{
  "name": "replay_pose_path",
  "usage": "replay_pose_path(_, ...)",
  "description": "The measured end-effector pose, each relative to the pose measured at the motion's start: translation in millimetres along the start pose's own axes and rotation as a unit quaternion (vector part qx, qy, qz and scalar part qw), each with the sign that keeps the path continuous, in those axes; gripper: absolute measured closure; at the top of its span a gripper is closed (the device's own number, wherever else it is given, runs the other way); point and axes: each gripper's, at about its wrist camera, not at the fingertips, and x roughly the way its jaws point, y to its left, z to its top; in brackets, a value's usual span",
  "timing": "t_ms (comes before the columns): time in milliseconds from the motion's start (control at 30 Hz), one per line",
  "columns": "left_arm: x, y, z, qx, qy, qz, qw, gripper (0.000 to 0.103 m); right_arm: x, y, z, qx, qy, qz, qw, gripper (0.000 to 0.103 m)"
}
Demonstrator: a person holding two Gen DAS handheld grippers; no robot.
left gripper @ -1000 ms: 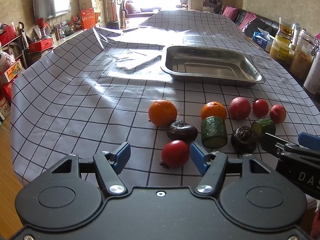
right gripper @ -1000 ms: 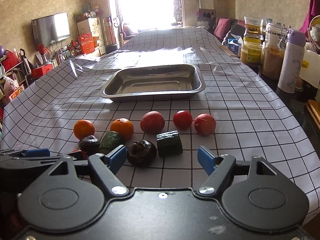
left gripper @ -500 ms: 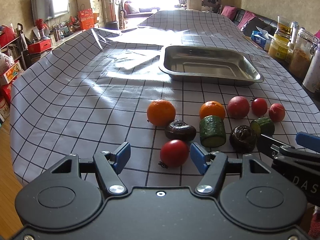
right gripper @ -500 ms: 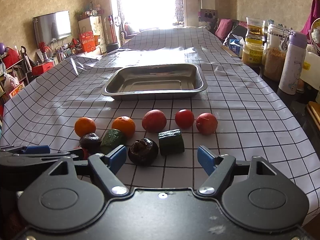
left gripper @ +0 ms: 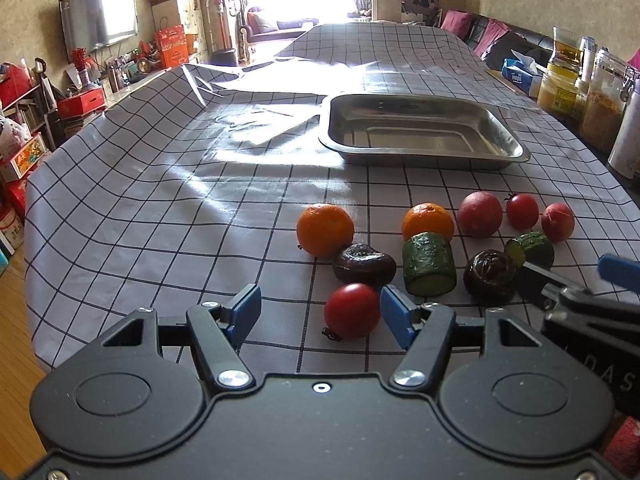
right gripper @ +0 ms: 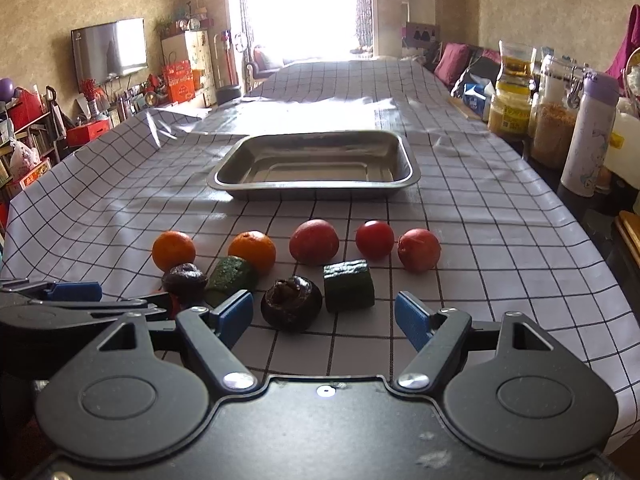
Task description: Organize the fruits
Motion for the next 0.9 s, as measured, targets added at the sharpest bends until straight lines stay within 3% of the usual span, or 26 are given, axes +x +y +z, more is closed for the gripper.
replay_pose_path(167, -0.5, 1.2, -0.1, -0.001, -0.001, 0.000, 1.0000, 0.035, -5.6, 3.6, -0.1, -0.012, -0.032, -0.021, 0.999, 0.024)
replay_pose_path(533, -0.2, 8.5, -0.6, -0.009, 0.008, -0.016, 0.9998, 0.035, -0.3, 1.3, 0.9, 0.003, -0.017, 0.014, 1.000, 0.024)
replay_pose_path(900, -3.6, 6.6, -2.7, -0.002, 0.010, -0.030, 0.9995, 0.039, 1.1, 3.0, -0.1, -0.010, -0.021, 0.013, 1.000, 0.024)
